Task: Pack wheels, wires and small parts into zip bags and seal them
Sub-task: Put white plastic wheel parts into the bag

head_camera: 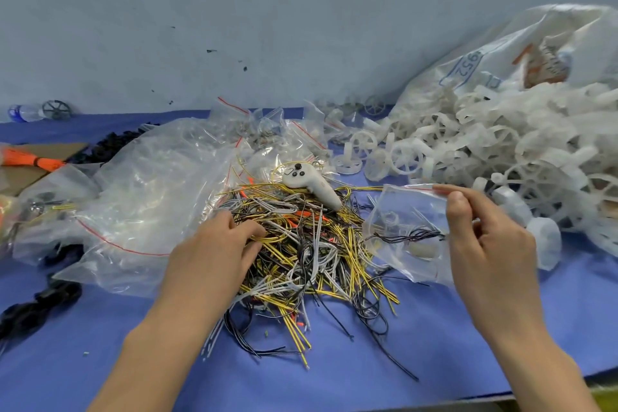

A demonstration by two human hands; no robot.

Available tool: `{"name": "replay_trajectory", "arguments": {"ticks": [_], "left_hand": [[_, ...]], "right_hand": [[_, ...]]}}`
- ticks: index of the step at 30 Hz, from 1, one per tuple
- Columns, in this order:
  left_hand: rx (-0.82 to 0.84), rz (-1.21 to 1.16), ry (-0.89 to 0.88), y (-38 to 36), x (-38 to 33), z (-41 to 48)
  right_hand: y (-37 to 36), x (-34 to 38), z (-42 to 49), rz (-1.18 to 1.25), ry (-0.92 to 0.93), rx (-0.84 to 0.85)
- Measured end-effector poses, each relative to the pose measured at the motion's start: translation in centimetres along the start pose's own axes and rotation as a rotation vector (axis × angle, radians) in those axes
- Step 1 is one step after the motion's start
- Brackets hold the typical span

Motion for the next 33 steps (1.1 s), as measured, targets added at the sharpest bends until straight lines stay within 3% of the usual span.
{"name": "replay_trajectory", "arguments": {"ticks": [7, 11, 18, 27, 33], "left_hand": [[-0.073, -0.085, -0.046, 1.0, -0.4, 0.3], [-0.203, -0.217, -0.019, 2.3, 0.3, 0.7], [-0.524, -0.748, 0.184, 5.6, 3.7, 1.0], [-0.404, -1.616, 0.573, 0.5, 4.2, 2.1], [-0.260, -1.875, 0.631, -0.9, -0.4, 2.9]], "right_hand": [[-0.7, 0.1, -0.3, 0.004, 0.002, 0.027], [-1.4, 0.4, -0.4, -0.003, 0.000, 0.052], [-2.0, 0.8, -0.3, -0.007, 0.010, 0.056], [-2.0, 0.9, -0.1, 0.009, 0.025, 0.049], [-2.0, 0.5, 0.1, 0.031, -0.004, 0.052]]}}
Point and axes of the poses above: each hand's wrist, its own z-axis towards the middle knuckle, its own y-axis out of the back of the hand, x = y × z, the point moved 10 cm from there along z, towards the middle knuckle, and after that the axes turned 6 degrees about -y, right-handed, at the moved point
